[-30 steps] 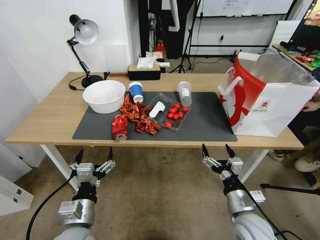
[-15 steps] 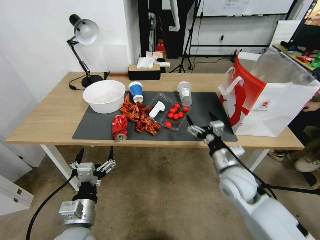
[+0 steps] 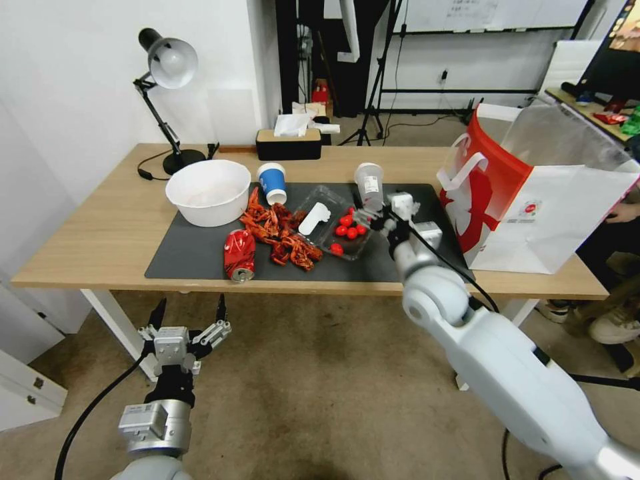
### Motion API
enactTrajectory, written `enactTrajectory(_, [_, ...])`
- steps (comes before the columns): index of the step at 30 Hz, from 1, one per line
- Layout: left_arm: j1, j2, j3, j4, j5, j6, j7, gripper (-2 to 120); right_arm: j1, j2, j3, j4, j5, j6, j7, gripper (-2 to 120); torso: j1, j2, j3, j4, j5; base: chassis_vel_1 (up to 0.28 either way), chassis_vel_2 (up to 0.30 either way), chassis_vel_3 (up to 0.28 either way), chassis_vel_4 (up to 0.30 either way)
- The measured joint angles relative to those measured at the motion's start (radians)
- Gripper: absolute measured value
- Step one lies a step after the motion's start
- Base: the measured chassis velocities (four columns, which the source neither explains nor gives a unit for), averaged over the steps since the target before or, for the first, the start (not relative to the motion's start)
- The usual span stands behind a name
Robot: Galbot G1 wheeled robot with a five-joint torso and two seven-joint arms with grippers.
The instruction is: Pick up the trash from the table and place it into the takeout bag.
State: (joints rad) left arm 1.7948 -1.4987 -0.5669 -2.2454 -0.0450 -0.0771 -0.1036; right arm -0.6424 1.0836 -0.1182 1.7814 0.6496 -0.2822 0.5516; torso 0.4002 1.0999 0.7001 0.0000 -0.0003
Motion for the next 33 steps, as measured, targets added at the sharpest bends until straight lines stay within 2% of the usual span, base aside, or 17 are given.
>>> enactTrajectory(8, [-0.002,-0.002,0.000,0.008,0.000,0.001,0.000,100,0.117,0.078,-0.028,-0.125,0.051,-0.106,0.107,100,0.000,0.000,0.000,0.0001,0.0002,0.000,0.000,0.000,0.000])
enactTrajectory(15, [0.000,0.001,0.001,0.008,0.001,0.001,0.000,100,0.178,0.093,-0.044,-0.199,0.117,-0.175,0.146,100,0.000,0.000,0.000,0.0000,0.0002,0.000,0.000,0.000,0.000])
enactTrajectory(23, [0.002,0.002,0.003,0.006,0.001,0.001,0.000,100,0.225,0.107,-0.060,-0.270,0.160,-0.209,0.157,100,0.000,0.000,0.000,0.0000,0.0004,0.000,0.000,0.000,0.000])
enactTrajectory(33, [0.006,0.003,0.001,0.002,0.002,0.001,-0.001,100,0.313,0.167,-0.084,-0.421,0.175,-0.221,0.152,100,0.000,0.000,0.000,0.0002,0.0002,0.000,0.000,0.000,0.000])
